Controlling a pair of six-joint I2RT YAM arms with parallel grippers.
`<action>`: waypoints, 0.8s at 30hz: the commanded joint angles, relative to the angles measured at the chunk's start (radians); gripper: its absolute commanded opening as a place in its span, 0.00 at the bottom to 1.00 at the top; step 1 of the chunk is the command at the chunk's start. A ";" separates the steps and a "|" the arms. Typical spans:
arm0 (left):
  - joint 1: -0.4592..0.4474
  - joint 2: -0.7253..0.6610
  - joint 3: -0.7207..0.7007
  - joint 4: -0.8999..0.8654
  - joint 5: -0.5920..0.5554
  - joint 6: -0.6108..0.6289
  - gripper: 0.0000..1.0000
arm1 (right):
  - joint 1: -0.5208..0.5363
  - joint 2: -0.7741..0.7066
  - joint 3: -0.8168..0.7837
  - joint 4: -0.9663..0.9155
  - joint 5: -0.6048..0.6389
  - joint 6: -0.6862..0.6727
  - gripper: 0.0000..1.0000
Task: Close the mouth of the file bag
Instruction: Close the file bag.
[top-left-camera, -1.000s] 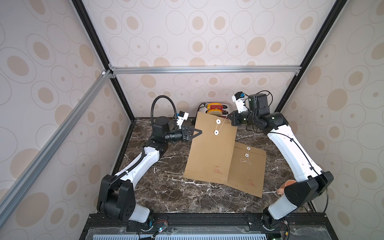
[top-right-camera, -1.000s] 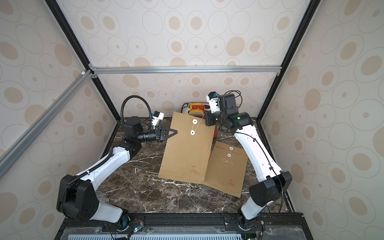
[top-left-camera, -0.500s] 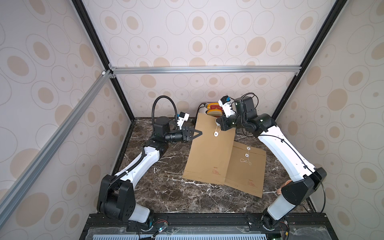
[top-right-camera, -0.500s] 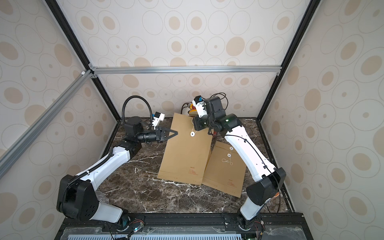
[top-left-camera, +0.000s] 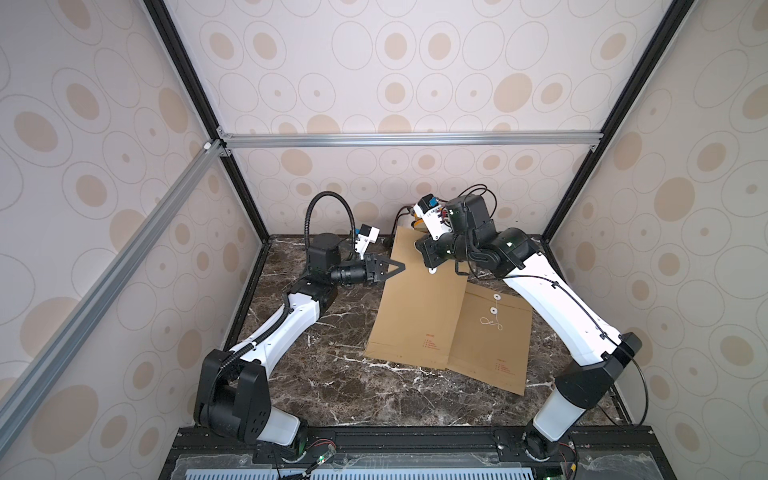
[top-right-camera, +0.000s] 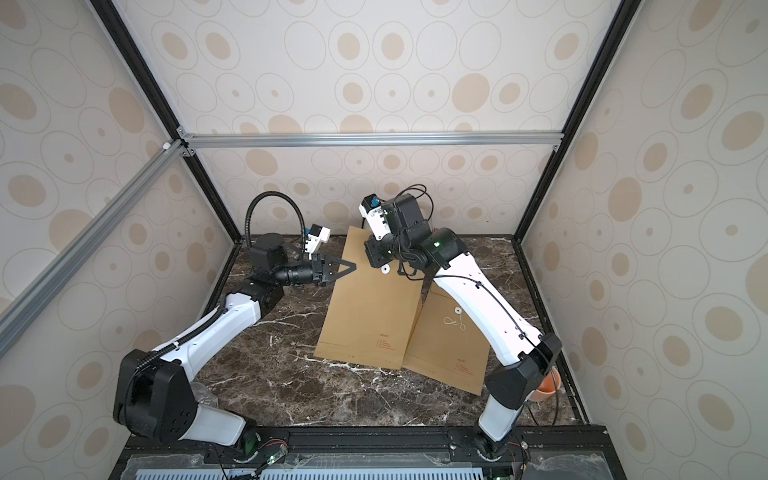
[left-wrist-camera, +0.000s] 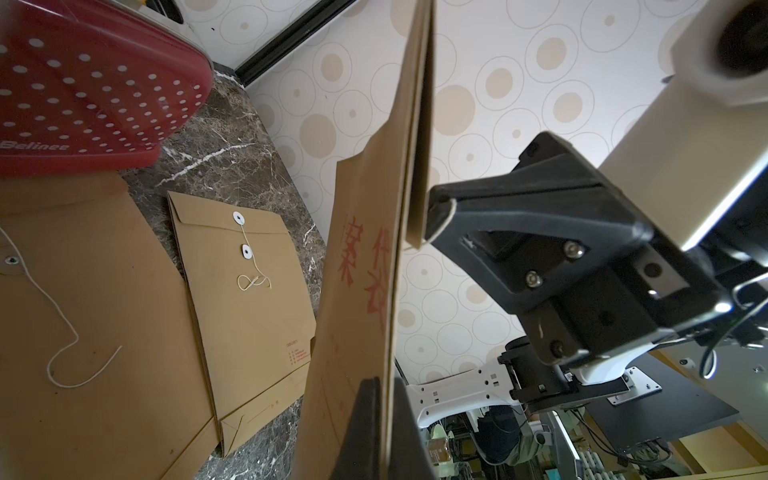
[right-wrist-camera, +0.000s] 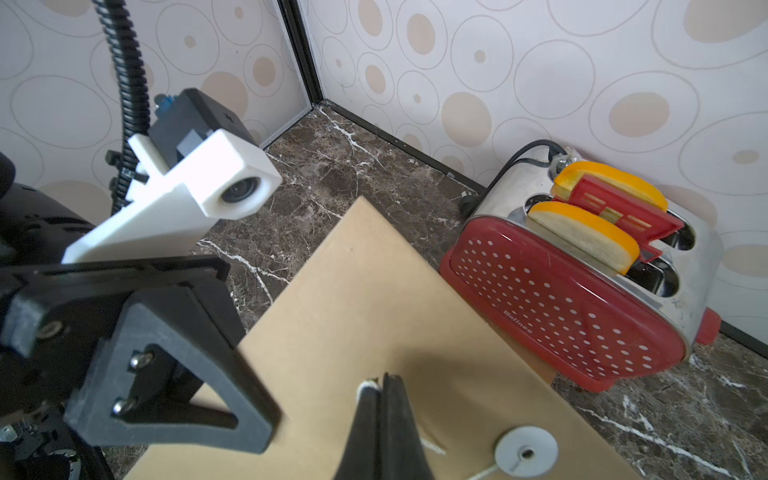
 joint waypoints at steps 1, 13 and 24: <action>-0.012 -0.021 0.043 0.021 0.014 0.021 0.00 | 0.028 0.050 0.075 -0.075 0.065 -0.032 0.00; -0.012 -0.023 0.033 0.057 0.012 -0.008 0.00 | 0.098 -0.033 -0.018 -0.118 0.130 -0.003 0.00; -0.013 -0.021 0.012 0.170 0.018 -0.089 0.00 | 0.112 -0.273 -0.374 0.008 0.143 0.095 0.00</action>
